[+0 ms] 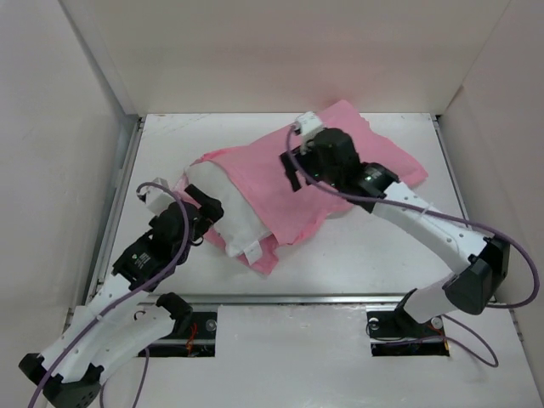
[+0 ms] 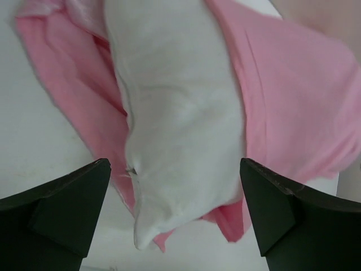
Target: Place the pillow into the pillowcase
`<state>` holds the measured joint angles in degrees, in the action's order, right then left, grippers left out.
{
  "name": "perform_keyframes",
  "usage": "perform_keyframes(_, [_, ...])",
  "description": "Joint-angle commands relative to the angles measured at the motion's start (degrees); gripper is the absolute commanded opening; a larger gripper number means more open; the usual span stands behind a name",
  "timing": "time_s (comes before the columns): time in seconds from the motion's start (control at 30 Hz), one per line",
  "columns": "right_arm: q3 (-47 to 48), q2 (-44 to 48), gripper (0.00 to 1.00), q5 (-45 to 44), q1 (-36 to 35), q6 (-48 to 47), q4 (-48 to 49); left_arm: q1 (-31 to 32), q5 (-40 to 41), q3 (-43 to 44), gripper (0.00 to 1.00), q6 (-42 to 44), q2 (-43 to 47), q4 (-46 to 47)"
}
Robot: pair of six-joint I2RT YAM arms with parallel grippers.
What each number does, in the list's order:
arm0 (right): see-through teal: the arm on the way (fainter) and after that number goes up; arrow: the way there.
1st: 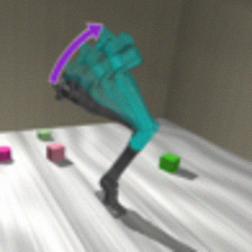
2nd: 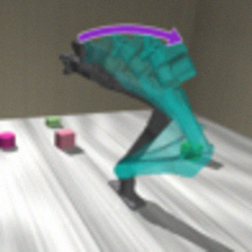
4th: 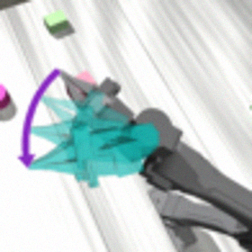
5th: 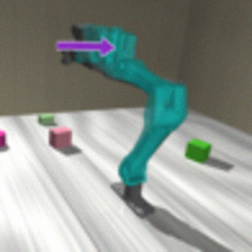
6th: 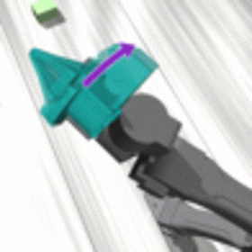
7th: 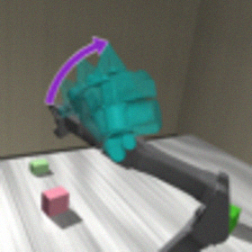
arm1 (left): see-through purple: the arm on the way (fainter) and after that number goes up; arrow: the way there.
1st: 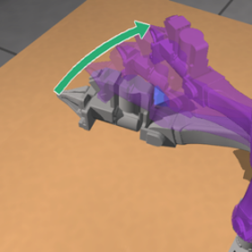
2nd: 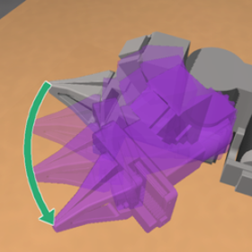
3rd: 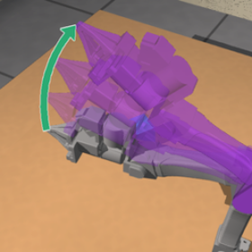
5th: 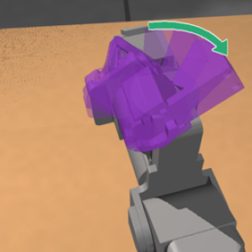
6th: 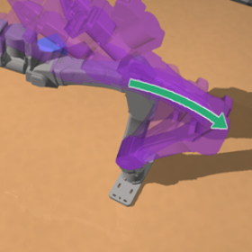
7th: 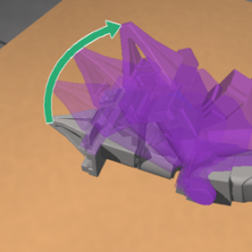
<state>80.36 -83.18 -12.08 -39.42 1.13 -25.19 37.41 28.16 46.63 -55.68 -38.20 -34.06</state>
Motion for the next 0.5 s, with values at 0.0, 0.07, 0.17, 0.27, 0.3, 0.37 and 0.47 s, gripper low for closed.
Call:
perform_keyframes(0.0, [8.22, -4.94, 0.92, 1.08, -9.61, -12.1, -0.47, -2.77, 10.51, 4.68, 1.0, -5.75, -0.3, -5.22])
perform_keyframes(0.07, [12.87, -8.56, 0.92, 7.02, -12.95, -12.99, -2.4, -4.97, 9.38, 5.31, 1.0, -4.54, -1.52, -4.18])
perform_keyframes(0.17, [22.1, -15.59, 0.93, 8.82, -15.59, -14.48, -4.86, -6.2, 6.39, 4.7, 1.0, -3.29, -1.53, -1.19])
perform_keyframes(0.27, [30.54, -23.57, 0.93, 10.32, -18.93, -16.85, -7.4, -6.91, 5.86, 4.7, 1.0, -1.37, -1.53, 0.65])
perform_keyframes(0.3, [33.08, -25.96, 0.93, 9.62, -20.42, -16.86, -8.55, -7.52, 5.85, 4.7, 1.0, -0.75, -1.53, 0.67])
perform_keyframes(0.37, [41.61, -32.71, 0.93, 8.66, -21.13, -17.65, -11.1, -7.53, 5.85, 5.22, 1.0, -0.75, -1.01, 0.67])
perform_keyframes(0.47, [49.78, -38.27, 0.93, 7.95, -21.14, -17.65, -14.35, -8.05, 6.38, 7.15, 1.0, -1.35, 0.13, -2.05])
